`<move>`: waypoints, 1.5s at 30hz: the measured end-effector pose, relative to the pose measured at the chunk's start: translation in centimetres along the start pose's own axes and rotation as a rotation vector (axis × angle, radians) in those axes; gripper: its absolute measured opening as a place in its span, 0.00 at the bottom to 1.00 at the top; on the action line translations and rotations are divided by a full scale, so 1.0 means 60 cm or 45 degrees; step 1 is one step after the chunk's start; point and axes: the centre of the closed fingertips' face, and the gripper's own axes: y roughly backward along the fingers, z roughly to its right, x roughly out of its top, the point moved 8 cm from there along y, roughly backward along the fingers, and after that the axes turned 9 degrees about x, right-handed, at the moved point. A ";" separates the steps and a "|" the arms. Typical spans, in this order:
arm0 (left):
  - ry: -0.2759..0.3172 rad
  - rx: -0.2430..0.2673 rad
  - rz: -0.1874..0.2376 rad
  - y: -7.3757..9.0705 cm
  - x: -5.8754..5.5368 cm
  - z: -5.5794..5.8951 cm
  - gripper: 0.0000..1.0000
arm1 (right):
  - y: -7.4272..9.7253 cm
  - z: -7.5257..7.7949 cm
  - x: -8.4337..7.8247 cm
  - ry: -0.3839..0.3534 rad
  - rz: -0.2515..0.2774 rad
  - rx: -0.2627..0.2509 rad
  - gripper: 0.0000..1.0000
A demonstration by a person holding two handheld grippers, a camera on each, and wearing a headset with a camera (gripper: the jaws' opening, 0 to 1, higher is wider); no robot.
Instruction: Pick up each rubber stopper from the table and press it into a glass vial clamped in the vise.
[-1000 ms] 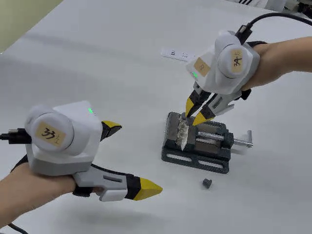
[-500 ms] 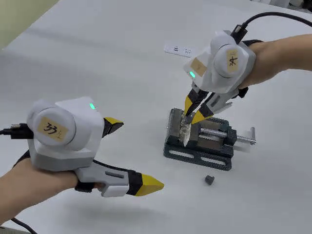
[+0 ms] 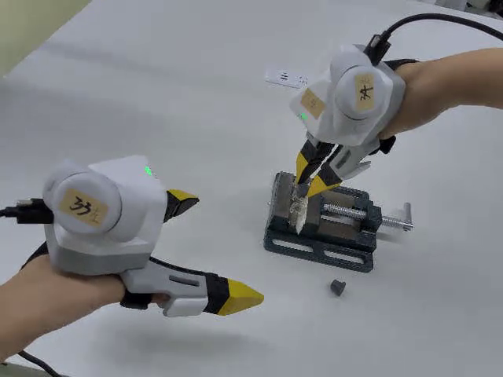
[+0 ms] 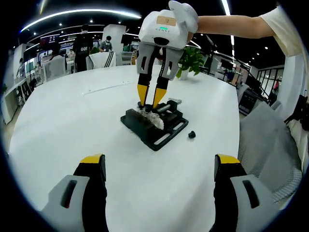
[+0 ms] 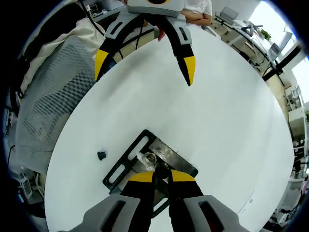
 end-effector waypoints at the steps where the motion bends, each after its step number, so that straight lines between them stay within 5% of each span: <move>1: 0.001 0.001 0.001 0.000 0.000 0.000 0.92 | 0.000 0.000 0.001 0.000 -0.004 0.002 0.05; 11: 0.005 0.003 0.001 0.001 0.000 0.002 0.92 | -0.002 -0.004 0.002 -0.030 -0.018 0.003 0.05; 37: -0.002 -0.016 0.004 -0.006 0.004 0.008 0.91 | -0.003 0.005 0.006 -0.488 -0.009 -0.028 0.04; 45: -0.004 -0.020 0.005 -0.006 0.005 0.011 0.91 | -0.001 -0.005 0.007 -0.446 -0.008 -0.024 0.05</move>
